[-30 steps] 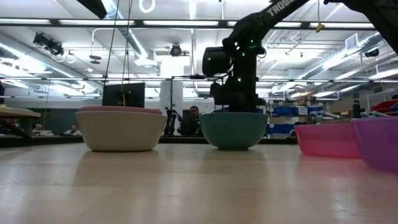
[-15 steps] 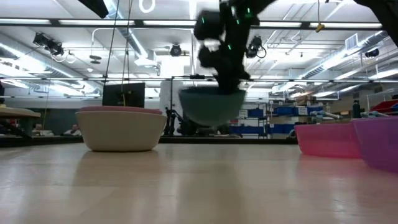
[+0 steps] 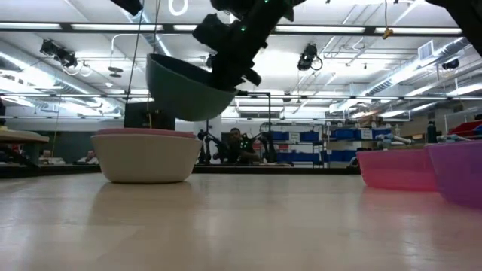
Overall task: Nest bowls inside each other
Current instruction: Stack the green bowl on top of the pink bowl, then stack the red bowl on top of the green bowl
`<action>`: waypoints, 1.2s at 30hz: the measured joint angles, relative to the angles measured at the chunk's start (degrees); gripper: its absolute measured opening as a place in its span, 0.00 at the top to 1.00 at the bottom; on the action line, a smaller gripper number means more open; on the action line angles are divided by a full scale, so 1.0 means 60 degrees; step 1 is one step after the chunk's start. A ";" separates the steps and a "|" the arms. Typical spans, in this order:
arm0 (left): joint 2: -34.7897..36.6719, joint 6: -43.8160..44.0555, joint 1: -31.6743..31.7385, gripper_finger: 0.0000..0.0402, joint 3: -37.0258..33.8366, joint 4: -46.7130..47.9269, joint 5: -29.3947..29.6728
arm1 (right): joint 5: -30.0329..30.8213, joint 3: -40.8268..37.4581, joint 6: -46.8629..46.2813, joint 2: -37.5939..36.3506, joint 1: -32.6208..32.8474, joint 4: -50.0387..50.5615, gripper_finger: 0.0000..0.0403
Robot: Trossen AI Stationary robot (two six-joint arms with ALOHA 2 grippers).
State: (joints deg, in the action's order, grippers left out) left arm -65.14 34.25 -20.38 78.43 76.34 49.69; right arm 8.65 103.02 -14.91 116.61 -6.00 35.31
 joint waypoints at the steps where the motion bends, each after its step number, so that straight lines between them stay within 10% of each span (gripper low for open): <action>1: 0.0000 -0.0094 0.0000 0.39 0.0000 -0.0107 0.0003 | -0.0005 0.0000 -0.0014 0.0068 0.0000 -0.0462 1.00; 15: -0.0004 -0.0203 0.0000 0.39 0.0007 -0.0349 0.0033 | -0.0235 -0.0007 0.0154 0.0399 -0.0044 -0.1952 0.99; 36: 0.0004 -0.0379 0.0000 0.39 0.0007 -0.0541 0.0044 | -0.0706 -0.0009 -0.0453 0.1054 0.0000 -0.2216 0.69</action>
State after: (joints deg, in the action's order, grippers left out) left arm -65.12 31.98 -20.38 78.48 73.10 49.95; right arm 4.42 102.97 -17.63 122.93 -6.00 22.01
